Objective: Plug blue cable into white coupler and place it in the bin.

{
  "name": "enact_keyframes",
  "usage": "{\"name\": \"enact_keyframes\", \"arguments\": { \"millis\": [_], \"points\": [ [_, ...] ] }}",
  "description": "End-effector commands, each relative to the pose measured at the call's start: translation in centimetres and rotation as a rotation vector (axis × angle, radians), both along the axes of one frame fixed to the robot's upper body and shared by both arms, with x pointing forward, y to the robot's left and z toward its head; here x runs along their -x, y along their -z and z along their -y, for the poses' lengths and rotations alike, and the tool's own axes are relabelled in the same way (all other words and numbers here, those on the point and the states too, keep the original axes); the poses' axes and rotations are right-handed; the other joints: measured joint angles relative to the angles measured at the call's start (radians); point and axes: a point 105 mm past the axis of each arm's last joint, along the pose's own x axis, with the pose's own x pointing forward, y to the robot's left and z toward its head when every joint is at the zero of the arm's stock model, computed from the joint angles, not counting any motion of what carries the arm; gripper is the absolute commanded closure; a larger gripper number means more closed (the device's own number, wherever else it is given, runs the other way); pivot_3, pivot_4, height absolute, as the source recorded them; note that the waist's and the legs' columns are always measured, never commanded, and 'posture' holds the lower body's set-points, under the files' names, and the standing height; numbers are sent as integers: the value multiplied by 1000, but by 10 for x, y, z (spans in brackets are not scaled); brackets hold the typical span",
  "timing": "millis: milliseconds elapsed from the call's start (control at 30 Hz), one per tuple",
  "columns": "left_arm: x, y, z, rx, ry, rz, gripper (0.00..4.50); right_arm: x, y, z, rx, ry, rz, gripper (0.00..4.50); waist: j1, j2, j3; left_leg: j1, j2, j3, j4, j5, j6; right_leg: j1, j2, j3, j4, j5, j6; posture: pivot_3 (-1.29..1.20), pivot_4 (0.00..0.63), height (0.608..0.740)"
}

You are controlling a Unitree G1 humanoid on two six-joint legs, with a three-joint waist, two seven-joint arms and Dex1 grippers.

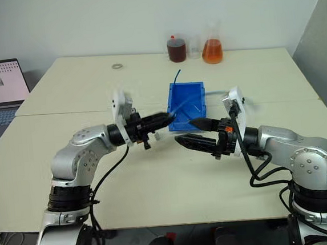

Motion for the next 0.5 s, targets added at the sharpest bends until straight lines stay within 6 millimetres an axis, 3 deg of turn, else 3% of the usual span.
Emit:
{"name": "enact_keyframes", "arguments": {
  "millis": [33,233,500],
  "points": [
    [16,-27,13,120,47,-19,4258,2,5,4,-18,-4,-36,0,0,0,0,0,0,0,0,0,0,0,0,0,0,0,0,0,150,740],
    [42,-29,19,197,224,-186,4258,-17,1,6,-29,29,-35,0,-8,0,0,0,1,1,0,0,0,-2,2,1,2,0,0,0,150,740],
    [61,-20,12,194,340,-312,4258,-20,-21,11,-85,-16,-33,0,-8,0,0,-1,1,1,0,0,0,-3,2,1,1,0,0,0,150,740]
  ]
}}
